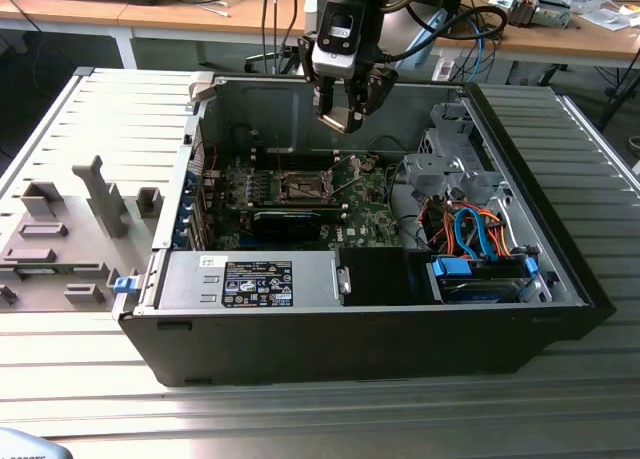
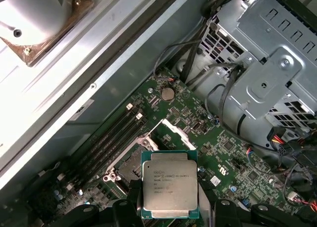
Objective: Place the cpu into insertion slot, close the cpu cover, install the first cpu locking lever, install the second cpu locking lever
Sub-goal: 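Place the cpu into insertion slot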
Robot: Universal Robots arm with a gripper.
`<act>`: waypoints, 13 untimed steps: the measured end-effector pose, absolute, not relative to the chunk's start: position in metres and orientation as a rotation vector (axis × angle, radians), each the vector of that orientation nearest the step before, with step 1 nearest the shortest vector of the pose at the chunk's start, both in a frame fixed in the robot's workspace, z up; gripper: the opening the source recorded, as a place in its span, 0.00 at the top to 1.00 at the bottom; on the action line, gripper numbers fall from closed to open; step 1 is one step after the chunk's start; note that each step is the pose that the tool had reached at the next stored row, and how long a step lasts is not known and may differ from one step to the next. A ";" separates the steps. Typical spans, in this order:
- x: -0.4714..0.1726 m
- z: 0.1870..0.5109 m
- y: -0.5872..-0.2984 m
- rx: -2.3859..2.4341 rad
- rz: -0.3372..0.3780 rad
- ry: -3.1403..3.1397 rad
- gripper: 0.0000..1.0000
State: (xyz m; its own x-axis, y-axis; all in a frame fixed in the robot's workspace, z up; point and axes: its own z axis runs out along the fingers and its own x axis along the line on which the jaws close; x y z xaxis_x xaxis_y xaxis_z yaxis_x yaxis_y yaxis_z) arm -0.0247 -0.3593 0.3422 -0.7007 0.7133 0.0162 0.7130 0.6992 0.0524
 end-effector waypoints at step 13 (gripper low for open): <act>-0.025 0.342 -0.359 1.231 0.085 2.883 0.46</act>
